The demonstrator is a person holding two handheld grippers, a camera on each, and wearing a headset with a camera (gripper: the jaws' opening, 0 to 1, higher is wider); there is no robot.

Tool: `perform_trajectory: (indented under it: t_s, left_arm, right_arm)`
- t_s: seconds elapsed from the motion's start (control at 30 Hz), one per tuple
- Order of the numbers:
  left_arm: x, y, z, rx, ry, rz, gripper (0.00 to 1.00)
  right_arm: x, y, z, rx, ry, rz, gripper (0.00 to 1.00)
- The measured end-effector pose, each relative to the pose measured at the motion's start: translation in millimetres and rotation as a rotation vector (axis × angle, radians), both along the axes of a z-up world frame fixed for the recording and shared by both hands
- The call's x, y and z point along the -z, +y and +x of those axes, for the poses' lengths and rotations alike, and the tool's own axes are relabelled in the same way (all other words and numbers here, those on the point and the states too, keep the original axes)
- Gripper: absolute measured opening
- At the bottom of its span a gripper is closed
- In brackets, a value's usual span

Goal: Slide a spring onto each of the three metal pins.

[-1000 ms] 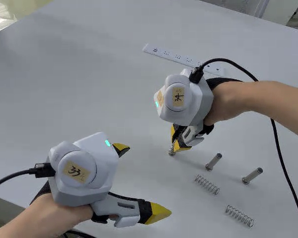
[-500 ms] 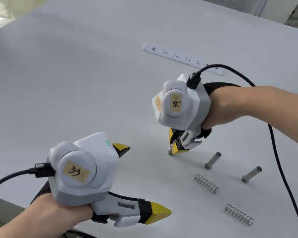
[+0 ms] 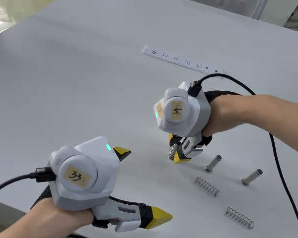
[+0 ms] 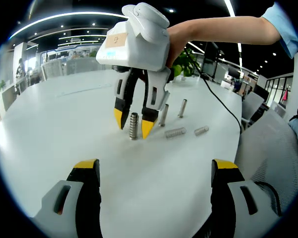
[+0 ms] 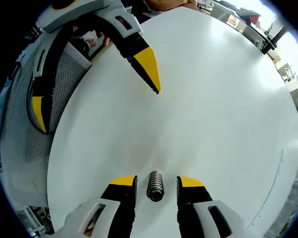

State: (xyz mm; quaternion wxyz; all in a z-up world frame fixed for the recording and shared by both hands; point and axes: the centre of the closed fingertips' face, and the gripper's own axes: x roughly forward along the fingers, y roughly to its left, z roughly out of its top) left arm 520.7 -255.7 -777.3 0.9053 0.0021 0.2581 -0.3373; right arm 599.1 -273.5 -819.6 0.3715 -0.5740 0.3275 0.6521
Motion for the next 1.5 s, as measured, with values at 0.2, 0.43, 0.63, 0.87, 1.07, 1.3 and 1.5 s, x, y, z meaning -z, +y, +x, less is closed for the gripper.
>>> perform_trajectory:
  t_s: [0.2, 0.43, 0.63, 0.87, 1.07, 1.3, 1.5]
  left_arm:
    - [-2.3, -0.5, 1.2, 0.0, -0.003, -0.002, 0.92]
    - [-4.6, -0.3, 2.7, 0.002, -0.004, 0.002, 0.91]
    - [-10.6, -1.6, 4.8, 0.006, -0.017, 0.006, 0.92]
    - [-14.6, 0.3, 6.5, 0.003, -0.024, 0.008, 0.92]
    - [-17.1, -2.0, 8.2, 0.014, -0.029, 0.014, 0.92]
    - [-21.6, -6.4, 9.5, 0.02, -0.028, -0.002, 0.91]
    - [-24.2, -11.0, 11.2, 0.028, -0.026, -0.007, 0.91]
  right_arm:
    - [-1.6, 4.6, -2.0, 0.027, 0.014, 0.052, 0.52]
    - [-6.3, 12.9, -6.1, 0.091, 0.024, 0.169, 0.76]
    - [-13.8, 15.5, -9.4, 0.144, 0.032, 0.258, 0.98]
    - [-27.4, 9.0, -7.3, 0.22, 0.024, 0.342, 0.99]
    - [-40.5, 0.0, -10.4, 0.281, 0.045, 0.403, 0.99]
    - [-57.4, -12.0, -13.6, 0.352, 0.039, 0.488, 0.99]
    - [-60.2, -33.9, -16.0, 0.422, 0.041, 0.532, 0.99]
